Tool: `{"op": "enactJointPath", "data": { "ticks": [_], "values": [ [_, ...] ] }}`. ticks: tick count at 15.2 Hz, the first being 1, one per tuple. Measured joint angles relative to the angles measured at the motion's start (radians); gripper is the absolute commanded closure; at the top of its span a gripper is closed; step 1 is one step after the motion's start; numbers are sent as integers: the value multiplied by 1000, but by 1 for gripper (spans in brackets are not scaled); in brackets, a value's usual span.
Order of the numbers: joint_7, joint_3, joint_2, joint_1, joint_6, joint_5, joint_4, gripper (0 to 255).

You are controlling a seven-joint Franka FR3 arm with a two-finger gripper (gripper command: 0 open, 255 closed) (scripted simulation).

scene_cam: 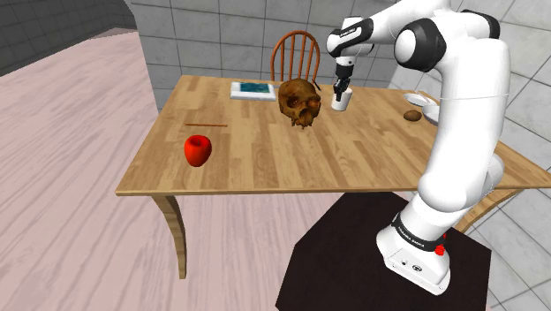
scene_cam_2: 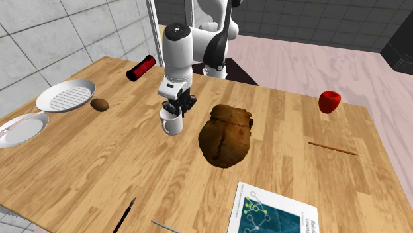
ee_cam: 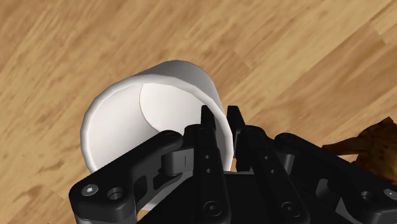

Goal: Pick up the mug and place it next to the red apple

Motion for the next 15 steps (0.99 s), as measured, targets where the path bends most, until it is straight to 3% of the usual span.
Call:
{"op": "enactJointPath", "data": {
  "ticks": [15],
  "values": [
    [-4,-11,-41,-3,-182,-15,144,255]
  ]
}}
